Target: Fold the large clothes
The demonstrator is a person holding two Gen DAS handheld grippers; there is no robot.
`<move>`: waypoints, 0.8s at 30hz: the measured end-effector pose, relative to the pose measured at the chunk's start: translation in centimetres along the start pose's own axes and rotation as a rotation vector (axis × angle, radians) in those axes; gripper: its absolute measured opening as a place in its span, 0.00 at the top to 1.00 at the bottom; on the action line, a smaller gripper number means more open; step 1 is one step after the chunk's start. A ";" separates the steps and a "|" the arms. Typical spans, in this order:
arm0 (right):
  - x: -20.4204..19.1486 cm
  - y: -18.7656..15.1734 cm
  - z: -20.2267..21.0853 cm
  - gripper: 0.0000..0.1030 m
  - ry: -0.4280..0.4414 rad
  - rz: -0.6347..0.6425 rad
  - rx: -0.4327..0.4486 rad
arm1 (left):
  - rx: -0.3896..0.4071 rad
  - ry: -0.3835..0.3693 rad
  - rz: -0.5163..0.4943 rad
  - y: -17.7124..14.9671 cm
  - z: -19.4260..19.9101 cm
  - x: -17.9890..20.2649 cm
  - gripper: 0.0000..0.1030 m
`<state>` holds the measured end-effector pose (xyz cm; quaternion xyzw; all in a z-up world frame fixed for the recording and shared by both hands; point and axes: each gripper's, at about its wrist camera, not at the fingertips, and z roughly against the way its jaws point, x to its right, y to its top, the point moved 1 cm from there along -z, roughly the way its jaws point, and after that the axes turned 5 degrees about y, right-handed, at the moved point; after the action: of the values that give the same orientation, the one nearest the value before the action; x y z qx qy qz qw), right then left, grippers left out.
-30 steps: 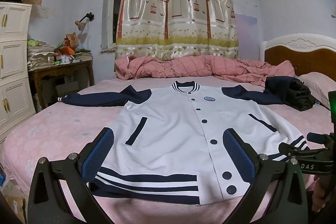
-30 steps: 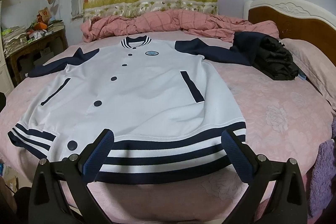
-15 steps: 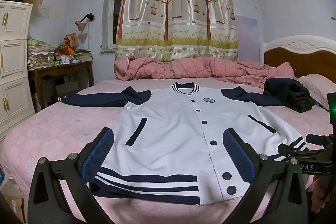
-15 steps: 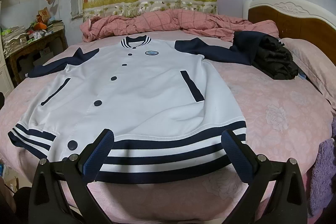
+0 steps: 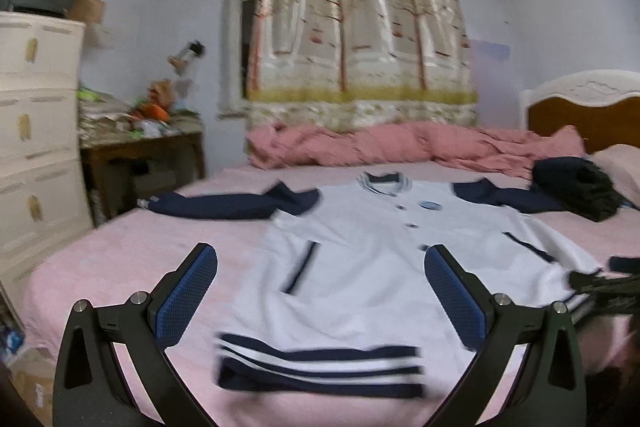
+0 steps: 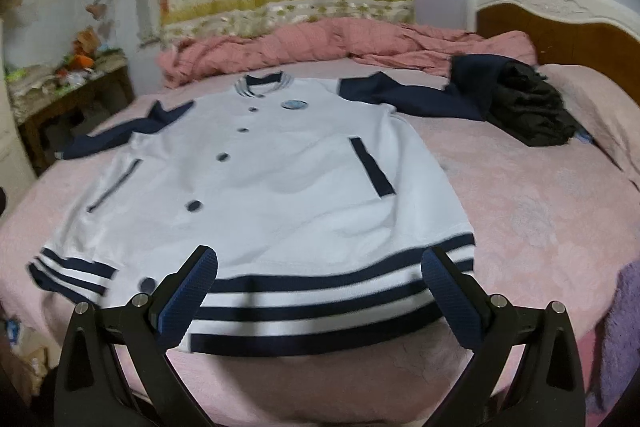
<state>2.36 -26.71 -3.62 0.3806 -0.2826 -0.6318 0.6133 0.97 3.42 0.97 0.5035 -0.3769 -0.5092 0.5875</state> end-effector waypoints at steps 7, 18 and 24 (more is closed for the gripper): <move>4.5 1.1 1.4 0.03 -0.043 0.012 0.075 | -0.063 -0.010 0.017 -1.3 -3.5 -4.1 0.00; 10.7 -4.7 -1.9 0.31 0.073 -0.122 0.028 | -0.270 -0.038 0.013 -9.5 -8.2 -4.8 0.07; 11.3 -4.7 -2.9 0.32 0.113 -0.130 0.047 | -0.336 -0.051 0.038 -11.9 -9.8 -4.9 0.07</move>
<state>2.55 -37.14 -10.60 0.4475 -0.2370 -0.6408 0.5771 6.79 10.59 -12.31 0.3779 -0.3109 -0.5664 0.6631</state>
